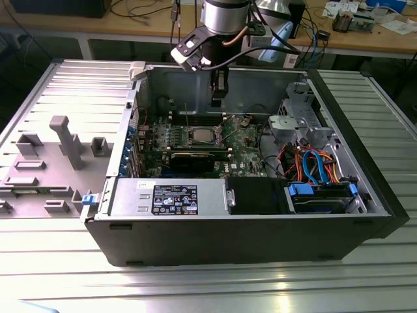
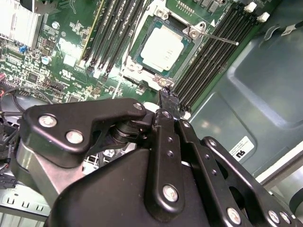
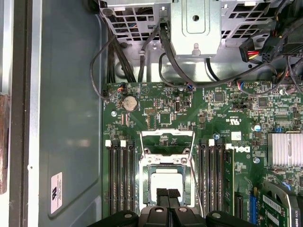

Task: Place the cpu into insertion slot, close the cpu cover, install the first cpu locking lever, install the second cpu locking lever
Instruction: 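Close the cpu cover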

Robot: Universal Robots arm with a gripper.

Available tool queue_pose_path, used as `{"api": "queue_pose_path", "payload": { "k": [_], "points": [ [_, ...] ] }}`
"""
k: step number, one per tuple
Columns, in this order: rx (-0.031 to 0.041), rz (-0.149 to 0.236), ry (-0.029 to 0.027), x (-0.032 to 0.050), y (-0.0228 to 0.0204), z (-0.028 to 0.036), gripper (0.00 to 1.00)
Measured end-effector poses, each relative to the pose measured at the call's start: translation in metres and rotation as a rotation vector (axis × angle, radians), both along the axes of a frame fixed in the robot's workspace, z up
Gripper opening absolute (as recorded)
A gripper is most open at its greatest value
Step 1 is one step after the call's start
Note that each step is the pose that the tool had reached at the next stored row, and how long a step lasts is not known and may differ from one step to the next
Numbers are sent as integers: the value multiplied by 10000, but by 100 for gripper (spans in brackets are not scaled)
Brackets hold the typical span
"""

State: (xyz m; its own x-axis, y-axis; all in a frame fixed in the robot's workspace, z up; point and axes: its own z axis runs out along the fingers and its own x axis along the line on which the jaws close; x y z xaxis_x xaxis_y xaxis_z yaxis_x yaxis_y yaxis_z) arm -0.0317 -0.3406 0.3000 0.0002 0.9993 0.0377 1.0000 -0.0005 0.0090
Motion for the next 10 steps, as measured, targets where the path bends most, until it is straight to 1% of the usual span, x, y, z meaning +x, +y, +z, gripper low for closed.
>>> {"api": "queue_pose_path", "payload": {
  "k": [7, 10],
  "points": [
    [-1, 0, 0, 3, 0, -1, 11],
    [-5, 1, 0, 21, 0, -3, 11]
  ]
}}
